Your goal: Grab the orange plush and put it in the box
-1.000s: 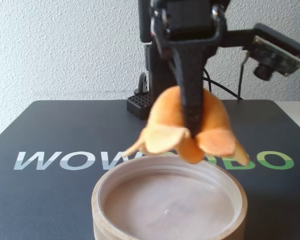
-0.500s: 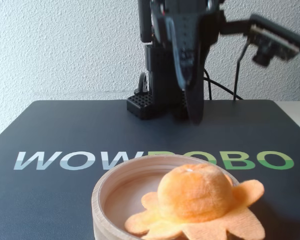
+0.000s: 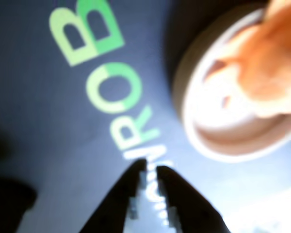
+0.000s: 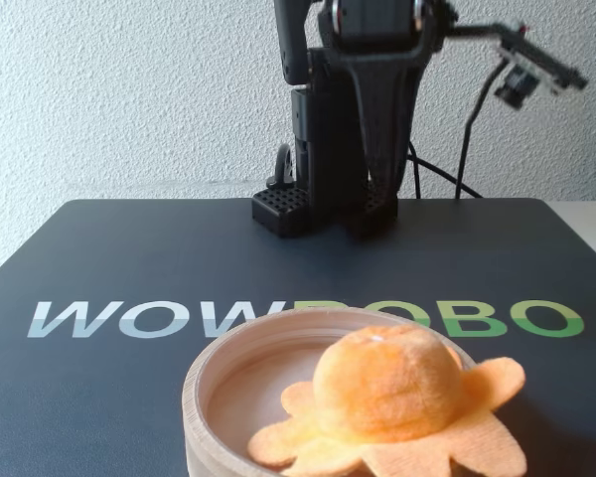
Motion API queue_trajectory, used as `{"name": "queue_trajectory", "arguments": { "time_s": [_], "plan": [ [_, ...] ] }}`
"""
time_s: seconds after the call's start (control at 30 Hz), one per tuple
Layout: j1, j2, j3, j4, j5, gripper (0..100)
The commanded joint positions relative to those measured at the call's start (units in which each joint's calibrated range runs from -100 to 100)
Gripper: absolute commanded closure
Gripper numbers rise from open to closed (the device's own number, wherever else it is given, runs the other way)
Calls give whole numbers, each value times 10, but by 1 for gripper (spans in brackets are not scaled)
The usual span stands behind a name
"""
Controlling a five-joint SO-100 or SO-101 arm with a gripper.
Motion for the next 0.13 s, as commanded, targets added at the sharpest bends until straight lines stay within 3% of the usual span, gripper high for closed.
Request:
{"name": "queue_trajectory", "arguments": {
  "time_s": [0.0, 0.1],
  "plan": [
    [1, -96, 42, -51, 22, 98],
    [1, -130, 79, -92, 25, 98]
  ]
}}
